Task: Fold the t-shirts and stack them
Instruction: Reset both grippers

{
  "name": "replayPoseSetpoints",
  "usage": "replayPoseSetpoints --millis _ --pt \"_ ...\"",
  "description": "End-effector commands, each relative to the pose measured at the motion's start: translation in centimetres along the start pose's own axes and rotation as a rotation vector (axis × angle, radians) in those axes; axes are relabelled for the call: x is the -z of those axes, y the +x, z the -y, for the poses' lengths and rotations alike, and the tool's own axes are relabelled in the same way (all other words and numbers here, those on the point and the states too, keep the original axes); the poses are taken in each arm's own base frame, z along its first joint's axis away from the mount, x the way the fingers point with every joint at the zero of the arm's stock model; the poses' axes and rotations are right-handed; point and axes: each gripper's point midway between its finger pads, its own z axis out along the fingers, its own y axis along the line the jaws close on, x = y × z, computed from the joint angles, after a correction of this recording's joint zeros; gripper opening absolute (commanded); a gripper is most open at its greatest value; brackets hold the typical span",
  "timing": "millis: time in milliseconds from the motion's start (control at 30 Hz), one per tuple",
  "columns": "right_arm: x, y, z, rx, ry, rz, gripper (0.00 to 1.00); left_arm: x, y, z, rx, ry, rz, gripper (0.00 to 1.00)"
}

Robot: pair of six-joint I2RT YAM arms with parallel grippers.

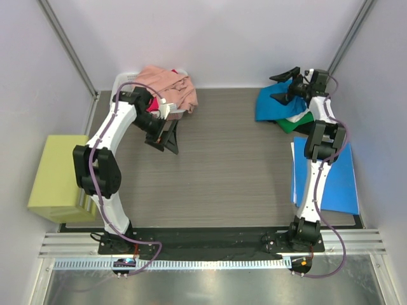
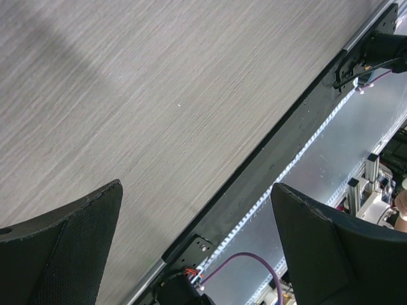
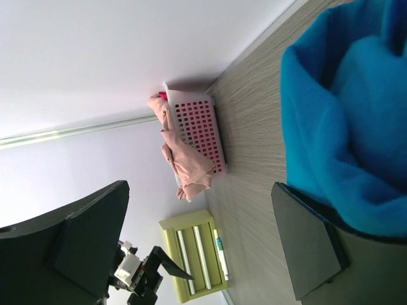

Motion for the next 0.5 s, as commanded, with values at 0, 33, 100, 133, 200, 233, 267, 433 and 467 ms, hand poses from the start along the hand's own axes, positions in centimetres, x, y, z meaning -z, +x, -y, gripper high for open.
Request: replayPoseSetpoints --millis 0,33,100,133,200,233,267,433,467 --pt "1.2 -1.1 2.8 0.000 0.018 0.027 1.00 1.0 1.0 0.9 -0.033 -0.007 0.007 1.00" --pt "1.3 -0.6 1.9 0.033 0.005 0.019 1.00 0.9 1.1 0.8 -0.033 -0.010 0.005 1.00" --pt "1.8 0.3 -2.3 0.122 -0.048 0.022 1.00 1.1 1.1 0.9 -0.041 -0.019 0.010 1.00" --pt "2.0 0.7 -4.1 0.149 -0.076 0.012 1.00 1.2 0.9 0.9 -0.041 -0.020 0.013 1.00" --pt "3.0 2.0 -9.6 0.230 -0.138 0.014 1.00 1.8 0.4 1.4 -0.047 -0.020 0.029 1.00" --pt "3.4 2.5 -11.3 0.262 -0.154 0.020 1.00 2.1 0.2 1.6 -0.053 -0.023 0.039 1.00" --pt "4.7 4.0 -15.0 0.342 -0.187 0.030 1.00 2.4 -0.2 1.8 -0.060 -0.028 0.056 1.00" --pt "9.1 9.6 -20.9 0.561 -0.174 0.079 1.00 4.9 -1.6 3.2 -0.108 -0.079 0.153 1.00" --pt "9.2 10.4 -18.9 0.525 -0.106 0.082 1.00 5.3 -1.8 3.3 -0.111 -0.094 0.169 1.00"
